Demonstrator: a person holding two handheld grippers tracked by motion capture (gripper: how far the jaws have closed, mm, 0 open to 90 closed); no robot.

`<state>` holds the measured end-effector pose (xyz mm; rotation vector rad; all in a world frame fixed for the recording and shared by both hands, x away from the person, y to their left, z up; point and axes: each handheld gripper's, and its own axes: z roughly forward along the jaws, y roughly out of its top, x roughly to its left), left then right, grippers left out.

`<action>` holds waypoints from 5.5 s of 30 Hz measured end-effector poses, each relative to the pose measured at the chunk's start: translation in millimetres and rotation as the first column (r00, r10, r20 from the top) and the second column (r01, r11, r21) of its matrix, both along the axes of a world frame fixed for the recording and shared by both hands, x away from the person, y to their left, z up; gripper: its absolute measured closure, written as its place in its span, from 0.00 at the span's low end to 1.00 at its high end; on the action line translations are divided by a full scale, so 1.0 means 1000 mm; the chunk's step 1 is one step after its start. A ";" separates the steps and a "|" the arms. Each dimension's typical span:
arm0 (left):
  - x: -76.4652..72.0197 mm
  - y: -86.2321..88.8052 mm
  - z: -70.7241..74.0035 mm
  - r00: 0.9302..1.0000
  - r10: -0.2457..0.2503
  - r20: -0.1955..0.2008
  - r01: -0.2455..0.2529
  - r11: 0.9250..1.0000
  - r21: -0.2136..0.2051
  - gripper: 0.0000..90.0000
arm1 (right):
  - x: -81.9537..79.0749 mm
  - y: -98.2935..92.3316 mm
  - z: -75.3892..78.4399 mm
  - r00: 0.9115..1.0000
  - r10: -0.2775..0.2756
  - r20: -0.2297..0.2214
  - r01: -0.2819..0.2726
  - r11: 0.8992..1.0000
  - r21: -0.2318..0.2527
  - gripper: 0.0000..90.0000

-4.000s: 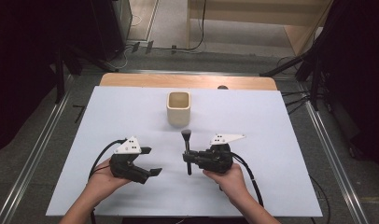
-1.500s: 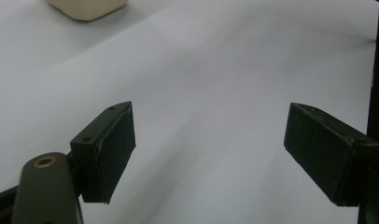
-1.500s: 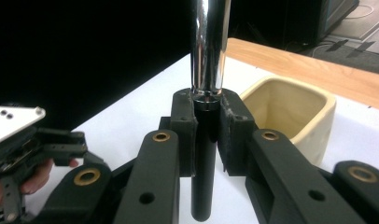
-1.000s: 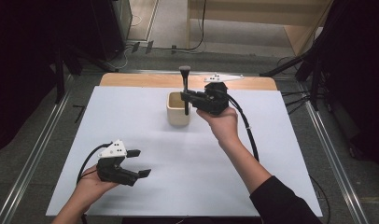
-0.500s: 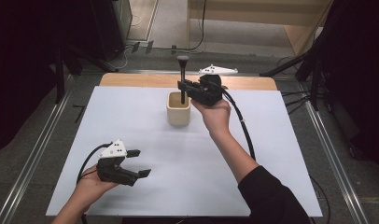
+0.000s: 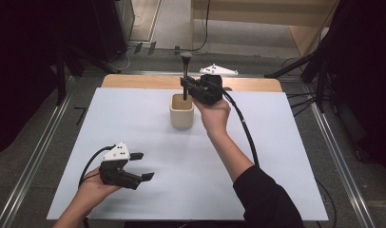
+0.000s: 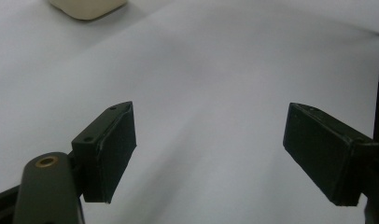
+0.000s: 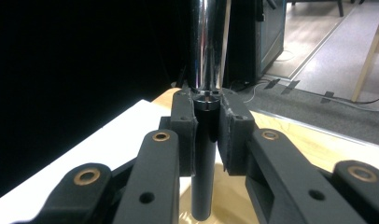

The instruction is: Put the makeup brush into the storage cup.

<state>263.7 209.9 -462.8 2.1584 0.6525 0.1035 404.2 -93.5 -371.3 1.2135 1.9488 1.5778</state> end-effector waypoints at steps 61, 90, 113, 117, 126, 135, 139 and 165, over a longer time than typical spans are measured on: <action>-0.002 -0.002 -0.001 1.000 -0.027 -0.014 0.028 1.000 0.014 0.20 | 0.006 0.021 -0.073 0.998 -0.062 -0.006 0.061 0.996 -0.066 0.88; -0.002 -0.002 -0.001 0.999 -0.031 -0.013 0.031 0.999 0.016 0.20 | 0.003 0.017 -0.076 0.999 -0.045 -0.010 0.045 0.997 -0.061 0.73; -0.001 -0.001 -0.001 1.000 -0.028 -0.013 0.029 0.999 0.027 0.20 | -0.016 0.004 -0.065 0.997 0.046 -0.054 -0.049 0.998 -0.048 0.31; -0.002 -0.001 -0.001 1.000 -0.027 -0.013 0.027 0.999 0.028 0.20 | -0.019 -0.001 -0.065 0.993 0.090 -0.070 -0.093 0.995 -0.045 0.28; -0.002 -0.001 -0.002 1.000 -0.022 -0.014 0.023 0.999 0.026 0.20 | -0.034 -0.007 -0.062 0.985 0.130 -0.112 -0.139 0.987 -0.079 0.27; -0.001 -0.001 -0.003 1.000 -0.021 -0.016 0.021 0.999 0.028 0.20 | -0.051 -0.011 -0.061 0.971 0.186 -0.147 -0.203 0.973 -0.110 0.27; -0.001 -0.001 -0.003 1.000 -0.020 -0.018 0.021 0.999 0.030 0.20 | -0.058 -0.012 -0.062 0.964 0.220 -0.151 -0.238 0.965 -0.111 0.27; 0.000 -0.002 -0.004 0.999 -0.026 -0.021 0.027 0.999 0.044 0.20 | -0.089 -0.021 -0.081 0.905 0.367 -0.218 -0.393 0.915 -0.093 0.24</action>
